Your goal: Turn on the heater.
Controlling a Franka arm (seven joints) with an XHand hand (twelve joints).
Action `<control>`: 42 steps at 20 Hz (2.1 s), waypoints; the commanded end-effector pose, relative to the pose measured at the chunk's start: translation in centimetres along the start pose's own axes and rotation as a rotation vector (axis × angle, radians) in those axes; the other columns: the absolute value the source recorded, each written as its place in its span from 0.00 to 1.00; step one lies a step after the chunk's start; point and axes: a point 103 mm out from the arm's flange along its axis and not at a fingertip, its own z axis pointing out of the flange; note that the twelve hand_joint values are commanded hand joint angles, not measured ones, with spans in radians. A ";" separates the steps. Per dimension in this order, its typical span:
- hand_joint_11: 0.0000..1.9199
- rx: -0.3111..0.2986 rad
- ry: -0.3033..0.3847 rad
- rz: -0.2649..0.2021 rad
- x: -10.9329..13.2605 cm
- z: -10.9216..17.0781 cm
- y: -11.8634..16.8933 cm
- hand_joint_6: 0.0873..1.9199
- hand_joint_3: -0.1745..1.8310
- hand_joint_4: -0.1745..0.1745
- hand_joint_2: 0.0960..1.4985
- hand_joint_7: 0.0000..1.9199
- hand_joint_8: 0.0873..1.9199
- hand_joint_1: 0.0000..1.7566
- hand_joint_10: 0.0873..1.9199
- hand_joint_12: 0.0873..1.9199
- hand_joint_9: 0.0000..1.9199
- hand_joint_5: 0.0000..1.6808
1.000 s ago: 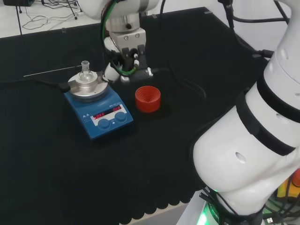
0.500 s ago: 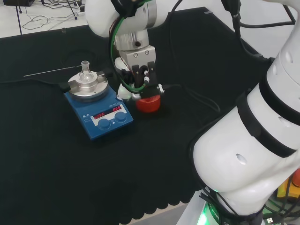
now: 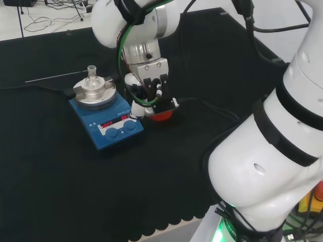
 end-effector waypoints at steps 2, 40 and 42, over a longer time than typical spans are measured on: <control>0.84 0.136 -0.033 -0.048 1.8 2.4 0.2 0.29 0.58 0.33 0.40 0.78 0.81 0.79 0.77 0.72 0.90 0.15; 0.83 0.298 -0.072 -0.088 4.3 5.7 2.4 0.03 0.63 0.41 0.37 0.79 0.83 0.80 0.79 0.74 0.90 0.19; 0.83 0.300 -0.071 -0.088 4.3 5.7 2.5 0.03 0.63 0.41 0.37 0.79 0.83 0.80 0.79 0.74 0.90 0.19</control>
